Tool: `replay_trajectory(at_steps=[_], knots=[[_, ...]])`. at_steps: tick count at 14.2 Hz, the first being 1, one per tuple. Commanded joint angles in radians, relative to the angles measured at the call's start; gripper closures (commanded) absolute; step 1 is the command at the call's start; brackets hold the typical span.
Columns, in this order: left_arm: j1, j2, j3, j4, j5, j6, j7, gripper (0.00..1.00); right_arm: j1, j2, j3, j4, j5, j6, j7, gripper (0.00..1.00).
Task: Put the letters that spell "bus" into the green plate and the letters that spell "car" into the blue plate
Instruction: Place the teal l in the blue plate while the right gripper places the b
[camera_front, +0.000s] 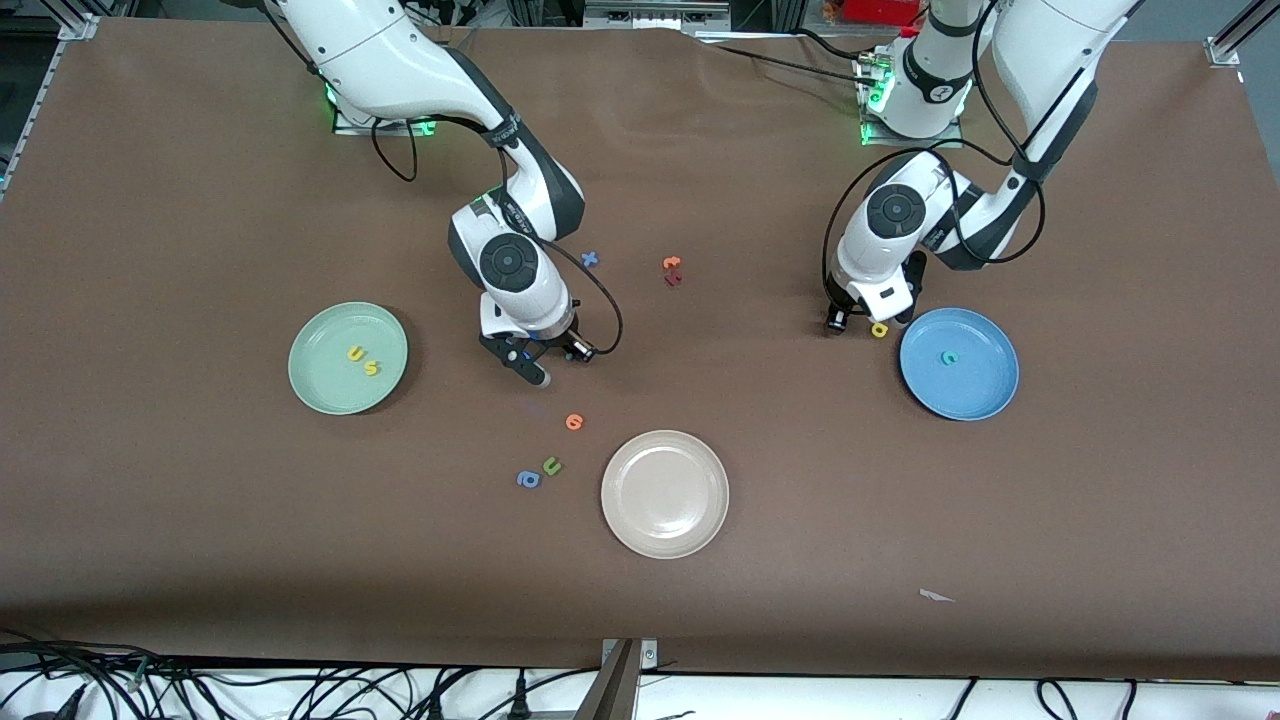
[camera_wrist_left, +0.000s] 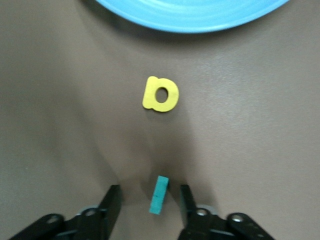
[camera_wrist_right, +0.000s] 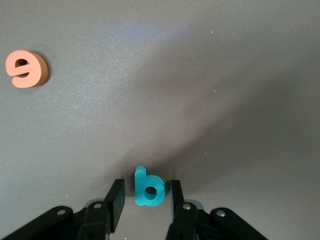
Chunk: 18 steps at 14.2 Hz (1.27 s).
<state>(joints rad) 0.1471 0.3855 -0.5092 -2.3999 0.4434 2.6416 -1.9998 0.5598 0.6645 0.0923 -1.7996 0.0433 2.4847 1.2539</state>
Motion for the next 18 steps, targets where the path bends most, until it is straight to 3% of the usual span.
replay_trajectory(at_steps=[1,3,4,6,7,9,11,13,16,18], knots=[[-0.006,0.018,0.000,0.013,0.041,0.004,-0.040,0.74,0.017,0.026,-0.009,0.023,-0.017,0.028,0.024,0.55],[-0.006,0.018,0.000,0.013,0.041,0.004,-0.039,0.92,0.020,0.032,-0.009,0.023,-0.025,0.028,0.024,0.58],[-0.006,0.018,0.000,0.013,0.041,0.004,-0.039,0.99,0.023,0.033,-0.009,0.023,-0.032,0.028,0.024,0.66],[-0.006,0.018,0.001,0.015,0.043,0.004,-0.037,1.00,0.017,0.032,-0.014,0.025,-0.037,0.025,0.019,0.89],[-0.004,0.015,0.001,0.021,0.043,0.003,-0.034,1.00,0.022,0.032,-0.014,0.025,-0.037,0.022,0.021,0.94],[0.002,-0.003,0.001,0.065,0.043,-0.005,-0.027,1.00,0.019,0.015,-0.019,0.025,-0.042,0.005,0.006,0.94],[0.022,-0.061,0.004,0.108,0.043,-0.044,0.021,1.00,0.015,-0.032,-0.040,0.034,-0.091,-0.099,-0.033,0.94],[0.090,-0.118,-0.014,0.114,0.026,-0.078,0.157,1.00,0.012,-0.072,-0.087,0.049,-0.099,-0.217,-0.137,0.94],[0.161,-0.129,-0.020,0.114,0.024,-0.083,0.384,1.00,0.003,-0.135,-0.167,0.033,-0.092,-0.358,-0.356,0.94],[0.219,-0.129,-0.022,0.114,0.015,-0.098,0.568,1.00,-0.003,-0.192,-0.229,-0.044,-0.089,-0.356,-0.482,0.94]])
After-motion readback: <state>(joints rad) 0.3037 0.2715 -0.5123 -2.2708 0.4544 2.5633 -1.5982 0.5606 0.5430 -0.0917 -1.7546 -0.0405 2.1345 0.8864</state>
